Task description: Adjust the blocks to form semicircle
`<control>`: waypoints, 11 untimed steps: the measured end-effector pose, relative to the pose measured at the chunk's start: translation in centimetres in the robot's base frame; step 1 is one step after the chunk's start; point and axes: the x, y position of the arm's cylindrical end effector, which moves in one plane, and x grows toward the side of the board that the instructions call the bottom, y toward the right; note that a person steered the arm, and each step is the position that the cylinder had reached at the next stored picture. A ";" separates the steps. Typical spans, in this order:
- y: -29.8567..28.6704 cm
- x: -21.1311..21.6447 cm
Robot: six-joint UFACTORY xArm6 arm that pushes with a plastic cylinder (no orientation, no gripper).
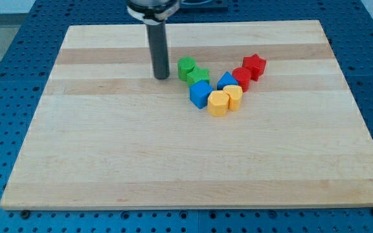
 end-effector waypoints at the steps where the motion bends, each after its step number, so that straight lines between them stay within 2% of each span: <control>1: -0.5 -3.9; 2: 1.0 -7.0; 4: 6.4 -6.6; 5: 7.9 -3.9; 6: 9.5 -3.3; 10: 9.4 1.4; 11: 9.4 1.4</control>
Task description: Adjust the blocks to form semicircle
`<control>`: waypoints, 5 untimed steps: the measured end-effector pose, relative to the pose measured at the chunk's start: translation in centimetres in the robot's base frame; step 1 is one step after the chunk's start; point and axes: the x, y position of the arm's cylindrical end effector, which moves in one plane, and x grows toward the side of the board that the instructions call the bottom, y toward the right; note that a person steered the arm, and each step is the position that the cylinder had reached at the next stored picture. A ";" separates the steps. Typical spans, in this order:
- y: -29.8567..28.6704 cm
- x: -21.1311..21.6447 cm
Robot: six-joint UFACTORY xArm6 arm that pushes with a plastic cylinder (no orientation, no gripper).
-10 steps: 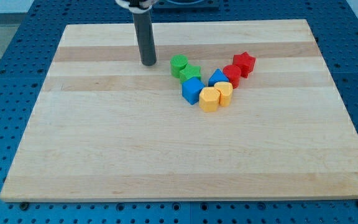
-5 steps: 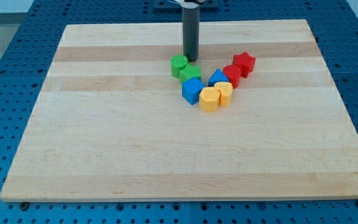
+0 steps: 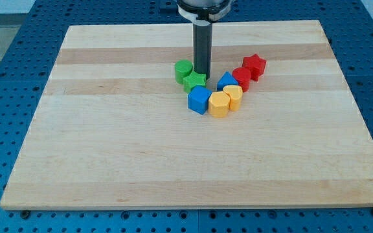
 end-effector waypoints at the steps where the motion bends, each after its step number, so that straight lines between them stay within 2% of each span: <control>1: 0.5 0.3; 3: 1.2 1.3; 5: 4.6 1.8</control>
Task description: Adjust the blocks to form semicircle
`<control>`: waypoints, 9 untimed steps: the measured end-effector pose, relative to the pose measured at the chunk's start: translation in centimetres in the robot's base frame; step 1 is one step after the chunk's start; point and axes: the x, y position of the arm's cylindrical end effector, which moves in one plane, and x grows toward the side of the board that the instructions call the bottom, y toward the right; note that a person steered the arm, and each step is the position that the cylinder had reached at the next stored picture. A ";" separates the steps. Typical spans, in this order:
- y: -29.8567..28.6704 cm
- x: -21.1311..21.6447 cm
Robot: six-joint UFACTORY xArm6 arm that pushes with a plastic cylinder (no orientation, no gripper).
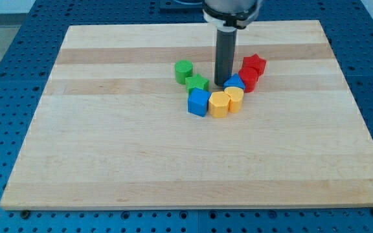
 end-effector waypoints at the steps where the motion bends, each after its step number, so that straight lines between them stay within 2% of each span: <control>1: 0.0 0.0; 4: -1.5 -2.0; 6: -1.2 1.4; 9: -4.0 1.7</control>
